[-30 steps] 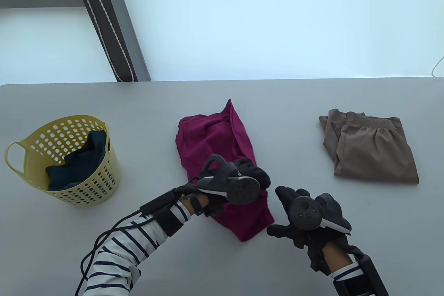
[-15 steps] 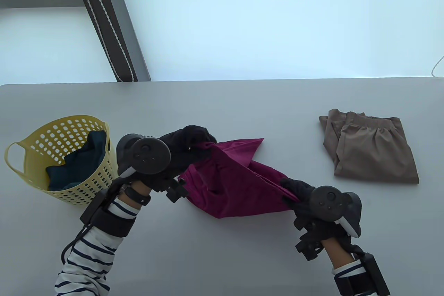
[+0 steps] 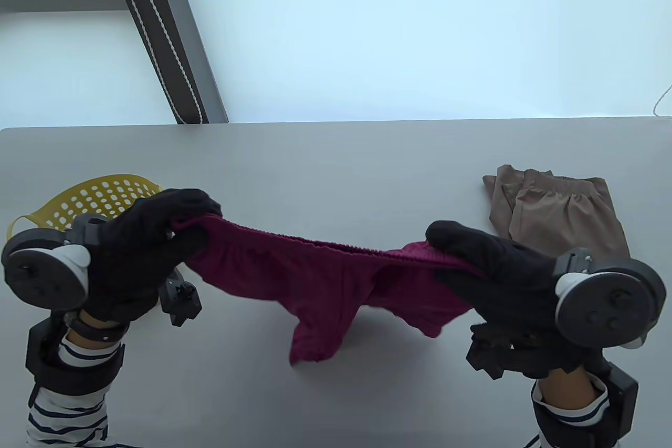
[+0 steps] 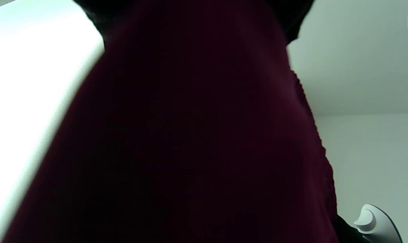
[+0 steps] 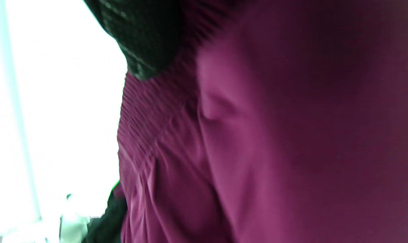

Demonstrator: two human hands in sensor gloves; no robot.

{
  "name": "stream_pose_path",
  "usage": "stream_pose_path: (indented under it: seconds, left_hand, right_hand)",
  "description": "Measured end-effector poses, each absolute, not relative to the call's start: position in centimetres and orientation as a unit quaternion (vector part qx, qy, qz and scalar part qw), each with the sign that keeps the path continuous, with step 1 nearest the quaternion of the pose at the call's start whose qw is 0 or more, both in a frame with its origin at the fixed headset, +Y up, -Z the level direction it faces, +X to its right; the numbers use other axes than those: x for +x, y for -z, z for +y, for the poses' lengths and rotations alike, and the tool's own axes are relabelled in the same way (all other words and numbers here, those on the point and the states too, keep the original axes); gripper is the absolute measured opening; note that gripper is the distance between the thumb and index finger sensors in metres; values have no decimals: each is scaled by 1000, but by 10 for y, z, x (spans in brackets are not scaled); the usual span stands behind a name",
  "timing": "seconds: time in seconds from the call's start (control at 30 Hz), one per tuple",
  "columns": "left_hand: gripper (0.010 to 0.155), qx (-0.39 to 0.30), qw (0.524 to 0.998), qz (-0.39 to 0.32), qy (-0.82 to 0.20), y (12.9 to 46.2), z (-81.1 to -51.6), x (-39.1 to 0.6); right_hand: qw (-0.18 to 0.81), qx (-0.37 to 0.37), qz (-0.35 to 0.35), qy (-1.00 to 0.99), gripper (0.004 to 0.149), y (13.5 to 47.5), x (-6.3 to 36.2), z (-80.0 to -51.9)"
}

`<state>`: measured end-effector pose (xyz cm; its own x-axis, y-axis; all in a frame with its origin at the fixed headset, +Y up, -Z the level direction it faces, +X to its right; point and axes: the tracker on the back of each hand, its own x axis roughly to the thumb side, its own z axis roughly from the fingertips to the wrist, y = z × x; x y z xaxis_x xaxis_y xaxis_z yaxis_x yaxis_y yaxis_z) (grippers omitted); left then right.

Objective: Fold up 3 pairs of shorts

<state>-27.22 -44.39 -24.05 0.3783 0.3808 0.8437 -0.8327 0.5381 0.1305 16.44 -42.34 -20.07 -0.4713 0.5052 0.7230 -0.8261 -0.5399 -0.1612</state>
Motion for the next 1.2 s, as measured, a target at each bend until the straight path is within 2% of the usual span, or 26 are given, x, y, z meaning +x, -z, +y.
stream_pose_path:
  seconds: [0.03,0.1,0.2,0.27,0.3,0.33,0.37,0.4,0.43,0.47,0.5,0.53,0.6,0.7,0.8,0.87,0.97,1.03,1.1,1.13,1.2]
  left_hand:
    - [50,282,791,-387,-380,246,-441,-273]
    - [48,255,846,-332,-330,268,-441,-267]
    - [44,167,933,-251,-195,315,-456,-250]
    - [43,91,970,-206,-95,349,-472,-233]
    - [42,81,978,-183,-53,360,-478,-226]
    - [42,99,982,-163,-20,367,-479,-221]
    - [42,128,982,-136,24,373,-476,-215]
    - [43,172,979,-101,49,375,-471,-212]
    - [43,254,964,-49,59,373,-458,-212]
    - [44,331,943,-19,40,368,-445,-213]
    - [44,371,928,-8,18,363,-438,-214]
    - [44,414,910,-16,-14,356,-426,-217]
    - [44,433,900,-41,-33,346,-416,-224]
    - [44,436,896,-82,22,336,-428,-228]
    - [44,391,908,-132,66,328,-467,-228]
    - [43,334,920,-177,101,322,-502,-225]
    - [46,185,935,-251,168,314,-572,-218]
    - [55,48,936,-282,207,316,-624,-211]
    - [60,-31,936,-274,220,322,-666,-207]
    - [60,-59,934,-268,230,327,-688,-205]
    - [61,-107,927,-255,254,334,-719,-202]
  right_hand:
    - [398,303,-263,-825,45,210,161,-418]
    - [316,262,-230,-882,45,238,153,-417]
    - [133,155,-70,-976,48,304,139,-440]
    - [62,87,18,-994,48,341,131,-463]
    - [39,67,38,-996,49,355,127,-471]
    - [33,46,25,-998,49,361,124,-473]
    - [22,18,-38,-999,49,364,119,-471]
    - [12,-10,-129,-992,50,362,115,-464]
    - [29,-40,-270,-962,50,353,113,-454]
    - [68,-41,-378,-922,49,343,112,-447]
    - [92,-38,-411,-906,48,339,112,-442]
    - [127,-3,-425,-896,48,331,112,-431]
    - [149,24,-419,-895,47,322,117,-426]
    - [132,57,-384,-912,47,318,127,-440]
    - [121,114,-324,-931,47,321,135,-477]
    - [113,141,-261,-948,48,324,140,-512]
    - [113,185,-102,-971,51,330,142,-577]
    - [107,211,82,-968,61,339,138,-634]
    - [102,195,205,-954,74,348,134,-678]
    - [109,189,248,-944,75,354,131,-702]
    - [110,172,293,-934,74,361,127,-734]
